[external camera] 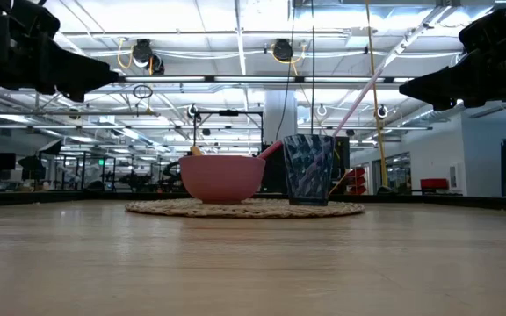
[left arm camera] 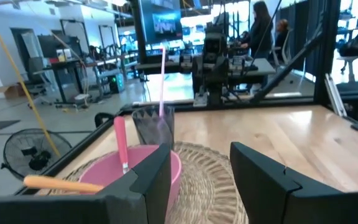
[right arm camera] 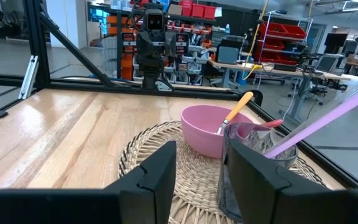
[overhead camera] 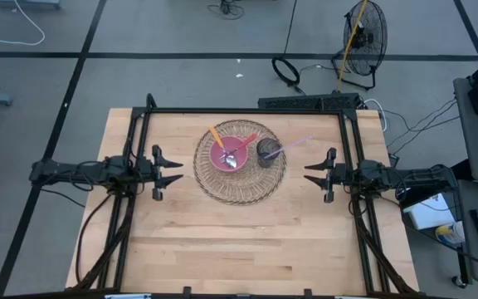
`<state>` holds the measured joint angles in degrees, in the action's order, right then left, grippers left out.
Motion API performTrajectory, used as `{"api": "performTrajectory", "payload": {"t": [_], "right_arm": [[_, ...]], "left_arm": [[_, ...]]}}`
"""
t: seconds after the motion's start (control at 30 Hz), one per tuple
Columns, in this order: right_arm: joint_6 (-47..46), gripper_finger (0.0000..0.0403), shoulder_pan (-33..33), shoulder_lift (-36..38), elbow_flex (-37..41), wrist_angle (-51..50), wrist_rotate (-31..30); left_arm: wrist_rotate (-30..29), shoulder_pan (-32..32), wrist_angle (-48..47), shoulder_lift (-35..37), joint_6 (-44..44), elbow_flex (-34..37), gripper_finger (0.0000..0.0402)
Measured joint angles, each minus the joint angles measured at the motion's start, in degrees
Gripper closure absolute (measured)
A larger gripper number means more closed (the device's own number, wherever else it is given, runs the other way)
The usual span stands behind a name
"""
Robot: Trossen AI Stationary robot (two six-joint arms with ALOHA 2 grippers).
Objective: Pick & Place Utensil
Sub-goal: Return to Home Position
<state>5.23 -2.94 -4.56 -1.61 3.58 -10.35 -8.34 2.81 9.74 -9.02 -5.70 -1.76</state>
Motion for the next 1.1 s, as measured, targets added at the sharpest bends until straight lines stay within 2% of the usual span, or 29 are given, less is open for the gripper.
{"api": "performTrajectory", "payload": {"t": [0.23,0.7,0.97,1.1], "right_arm": [[-0.02,0.0273,0.00,0.00,0.00,-0.16,-0.02],[-0.02,0.0273,-0.01,0.00,0.00,0.94,-0.09],[-0.02,0.0273,-0.02,0.00,0.00,1.43,-0.07],[-0.03,0.0273,-0.01,0.00,0.00,1.72,-0.07]], "left_arm": [[-0.70,0.59,-6.44,5.45,-0.17,0.00,0.0231],[0.62,0.54,-10.47,8.86,-3.08,-0.11,0.0231],[7.04,0.54,-11.52,8.84,-3.64,-0.15,0.0231],[6.35,0.56,-11.50,8.82,-2.49,-0.15,0.0231]]}}
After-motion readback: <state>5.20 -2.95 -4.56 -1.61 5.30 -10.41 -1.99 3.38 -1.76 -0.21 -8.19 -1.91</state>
